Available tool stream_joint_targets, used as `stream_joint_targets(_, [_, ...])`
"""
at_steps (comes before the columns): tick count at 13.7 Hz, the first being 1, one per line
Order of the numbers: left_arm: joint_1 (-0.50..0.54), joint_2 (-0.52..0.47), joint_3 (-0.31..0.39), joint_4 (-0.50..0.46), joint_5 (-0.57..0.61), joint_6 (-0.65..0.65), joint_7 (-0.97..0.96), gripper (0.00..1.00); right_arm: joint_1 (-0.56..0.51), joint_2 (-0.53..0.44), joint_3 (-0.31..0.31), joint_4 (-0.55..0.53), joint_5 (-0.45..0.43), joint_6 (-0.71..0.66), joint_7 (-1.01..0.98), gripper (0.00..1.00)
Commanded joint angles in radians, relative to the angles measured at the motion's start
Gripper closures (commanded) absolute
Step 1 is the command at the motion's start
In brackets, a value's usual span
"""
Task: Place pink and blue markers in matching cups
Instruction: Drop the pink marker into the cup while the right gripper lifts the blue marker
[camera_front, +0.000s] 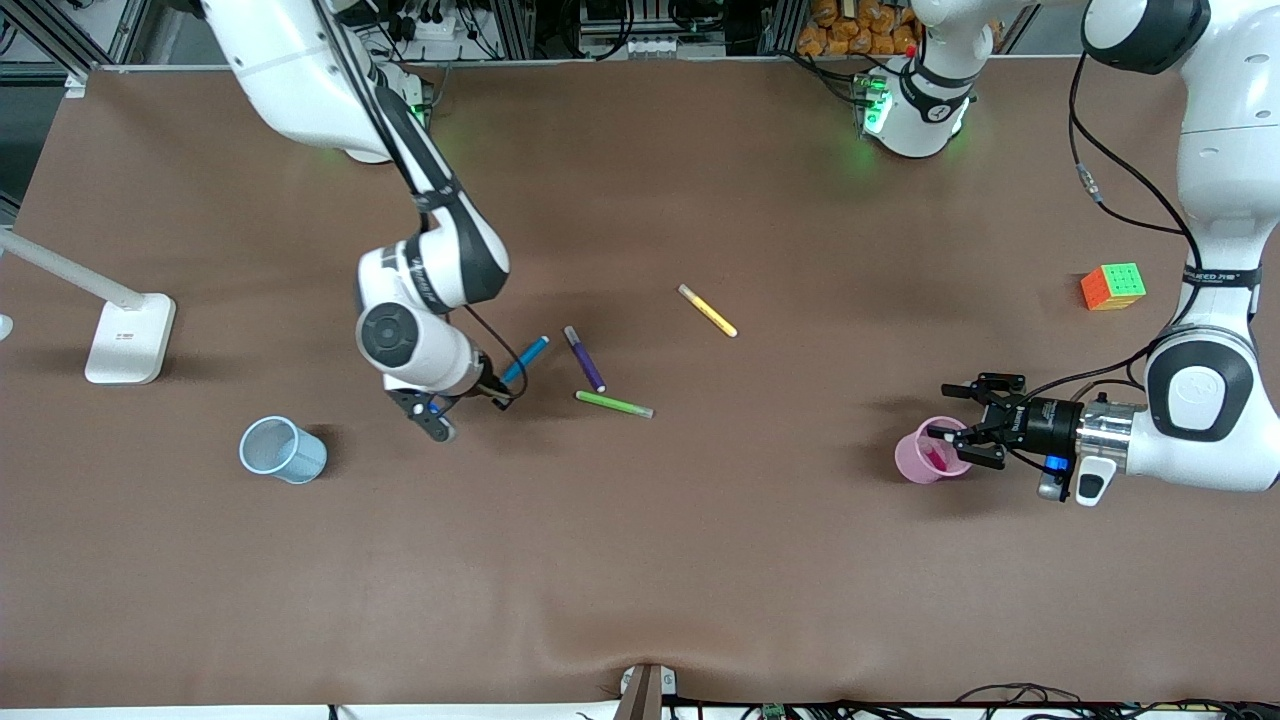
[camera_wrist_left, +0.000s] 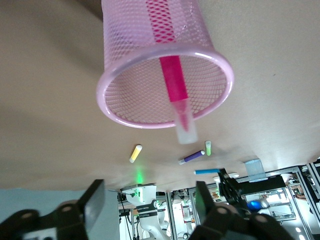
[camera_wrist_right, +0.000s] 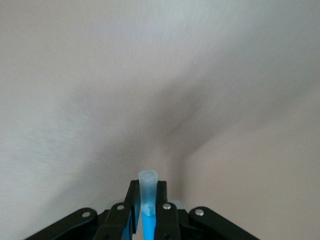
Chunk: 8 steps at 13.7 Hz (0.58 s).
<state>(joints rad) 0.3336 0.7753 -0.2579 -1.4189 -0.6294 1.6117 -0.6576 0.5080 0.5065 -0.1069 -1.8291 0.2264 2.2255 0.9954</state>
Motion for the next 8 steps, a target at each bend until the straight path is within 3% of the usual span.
stream_joint_targets(1, [0.007, -0.017, -0.006, 0.009, -0.012, -0.009, -0.008, 0.0, -0.014, -0.066, -0.045, 0.104, -0.112, -0.182, 0.002, 1.0])
stream_joint_targets(3, [0.002, -0.039, -0.009, 0.032, 0.002, -0.019, -0.011, 0.0, -0.038, -0.063, -0.057, 0.212, -0.182, -0.28, -0.003, 1.0])
stream_joint_targets(8, [-0.013, -0.085, -0.017, 0.07, 0.066, -0.075, -0.043, 0.0, -0.162, -0.059, -0.06, 0.292, -0.402, -0.276, -0.168, 1.0])
